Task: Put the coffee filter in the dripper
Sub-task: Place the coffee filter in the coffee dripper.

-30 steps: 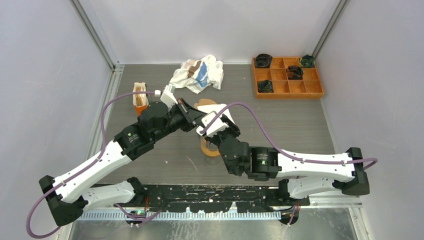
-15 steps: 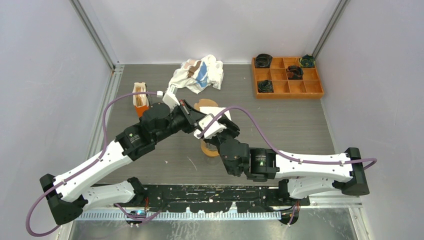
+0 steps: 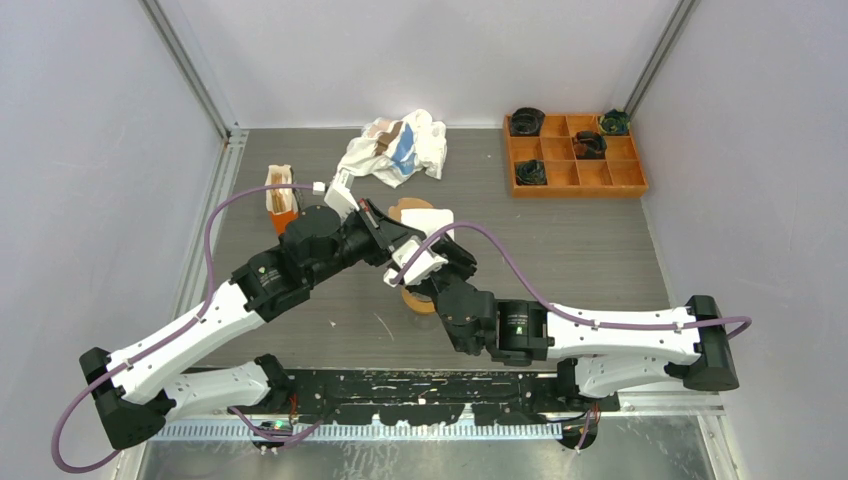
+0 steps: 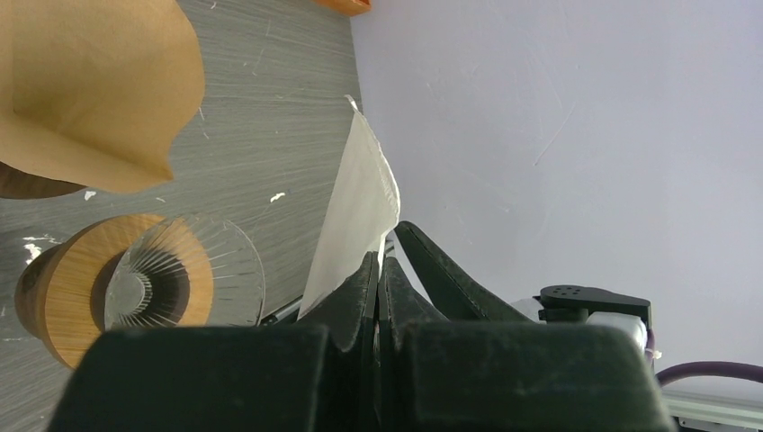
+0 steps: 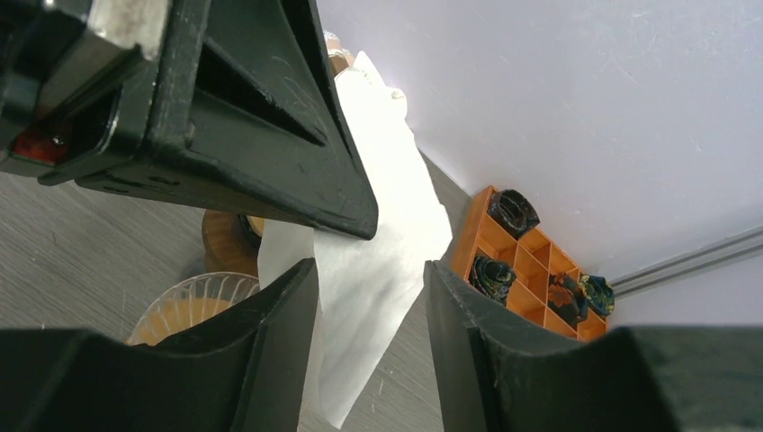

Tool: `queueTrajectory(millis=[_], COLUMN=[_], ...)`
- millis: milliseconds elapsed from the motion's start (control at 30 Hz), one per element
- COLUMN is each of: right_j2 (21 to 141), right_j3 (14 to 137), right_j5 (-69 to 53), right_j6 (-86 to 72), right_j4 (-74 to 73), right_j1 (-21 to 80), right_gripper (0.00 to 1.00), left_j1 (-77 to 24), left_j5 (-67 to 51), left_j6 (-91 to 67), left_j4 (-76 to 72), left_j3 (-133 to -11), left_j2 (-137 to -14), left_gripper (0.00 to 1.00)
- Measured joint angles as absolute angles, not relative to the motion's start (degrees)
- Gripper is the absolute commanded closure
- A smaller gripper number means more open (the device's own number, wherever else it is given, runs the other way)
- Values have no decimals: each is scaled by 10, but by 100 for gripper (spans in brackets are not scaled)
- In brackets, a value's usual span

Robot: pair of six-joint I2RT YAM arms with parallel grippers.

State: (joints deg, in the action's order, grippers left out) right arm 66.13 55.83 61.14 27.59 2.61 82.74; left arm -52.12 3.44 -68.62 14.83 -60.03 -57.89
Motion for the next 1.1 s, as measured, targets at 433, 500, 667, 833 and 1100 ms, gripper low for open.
queueTrajectory(millis=[433,500,667,833,1100], right_j2=[658,657,649,635,628], right_j3=[550,550,550,550,569], right_j5=[606,599,575,552,547], right_j6=[284,280,261,229,154], right_j4=[78,77,61,37,-23], right_j1=[809,809,806,799,782], right_gripper=[82,89,99,99,99], left_j1=[-522,-522,-522,-522,-522], left_j5=[34,34,34,39,44], left_j6=[-688,-689,-689,-689,-682], left_j4=[140,136,135,136,136], left_j3=[-600,-600,-600,-598,-597], left_j2=[-579,-579,-576,-564,-533], left_gripper=[100,100,91,69,45])
